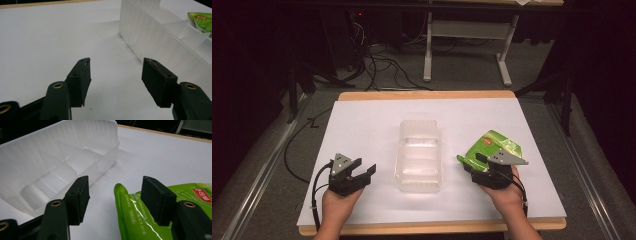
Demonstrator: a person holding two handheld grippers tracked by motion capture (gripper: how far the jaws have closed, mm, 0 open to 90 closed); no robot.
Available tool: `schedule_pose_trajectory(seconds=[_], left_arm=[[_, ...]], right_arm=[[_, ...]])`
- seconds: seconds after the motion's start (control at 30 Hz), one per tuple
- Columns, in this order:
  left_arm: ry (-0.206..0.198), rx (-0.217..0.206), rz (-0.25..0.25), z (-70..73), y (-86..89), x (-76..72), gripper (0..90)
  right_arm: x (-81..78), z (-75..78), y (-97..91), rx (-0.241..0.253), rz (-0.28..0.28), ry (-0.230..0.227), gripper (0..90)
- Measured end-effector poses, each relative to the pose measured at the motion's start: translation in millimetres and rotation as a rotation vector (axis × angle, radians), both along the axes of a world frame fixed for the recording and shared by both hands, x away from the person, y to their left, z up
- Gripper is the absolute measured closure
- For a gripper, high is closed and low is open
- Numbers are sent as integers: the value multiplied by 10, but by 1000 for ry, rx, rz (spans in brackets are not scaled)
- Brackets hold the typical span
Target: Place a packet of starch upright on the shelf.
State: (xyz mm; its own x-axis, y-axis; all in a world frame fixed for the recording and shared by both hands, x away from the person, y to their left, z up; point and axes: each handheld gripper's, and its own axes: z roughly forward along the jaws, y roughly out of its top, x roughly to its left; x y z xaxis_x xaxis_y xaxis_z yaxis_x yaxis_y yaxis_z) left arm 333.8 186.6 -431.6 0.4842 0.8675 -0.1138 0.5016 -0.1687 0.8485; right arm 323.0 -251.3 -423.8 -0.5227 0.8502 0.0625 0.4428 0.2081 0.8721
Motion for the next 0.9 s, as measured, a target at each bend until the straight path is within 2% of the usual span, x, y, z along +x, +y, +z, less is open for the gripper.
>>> schedule_pose_trajectory(seconds=[0.17, 0.43, 0.63, 0.9], left_arm=[[-4, 21, -2, -37, 17, 16, 402], [8, 24, 20, -72, 49, 44, 397], [7, 23, 7, -75, 41, 44, 387], [7, 35, -5, -79, 25, 35, 386]], right_arm=[[1, -15, -60, 5, 0, 5, 402], [15, -13, -117, -11, 15, -34, 427], [35, -26, -134, -17, 28, -29, 417], [94, -39, -213, -43, 9, -14, 399]])
